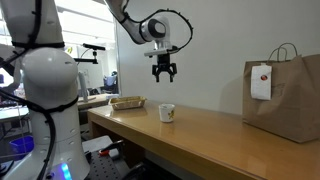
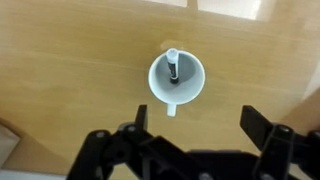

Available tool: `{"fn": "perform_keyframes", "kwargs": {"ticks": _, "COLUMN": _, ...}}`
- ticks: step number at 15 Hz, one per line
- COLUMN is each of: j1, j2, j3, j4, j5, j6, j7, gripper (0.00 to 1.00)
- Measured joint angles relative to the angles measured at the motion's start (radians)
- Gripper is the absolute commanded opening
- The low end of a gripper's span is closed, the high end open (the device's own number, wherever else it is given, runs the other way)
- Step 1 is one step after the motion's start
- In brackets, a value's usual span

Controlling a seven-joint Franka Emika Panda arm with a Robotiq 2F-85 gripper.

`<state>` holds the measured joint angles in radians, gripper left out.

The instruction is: Remove the marker from the mug

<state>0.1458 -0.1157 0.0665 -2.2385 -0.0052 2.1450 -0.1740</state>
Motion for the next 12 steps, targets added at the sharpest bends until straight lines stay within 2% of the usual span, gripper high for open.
{"fn": "perform_keyframes", "kwargs": {"ticks": 4, "j1": 0.000, "j2": 0.127, "j3": 0.012, "j4": 0.071, "j5": 0.011, "j6": -0.017, "j7": -0.001, "gripper": 0.93}}
{"fn": "perform_keyframes", "kwargs": {"ticks": 12, "j1": 0.001, "j2": 0.206, "j3": 0.036, "j4": 0.077, "j5": 0.011, "j6": -0.026, "j7": -0.001, "gripper": 0.92}}
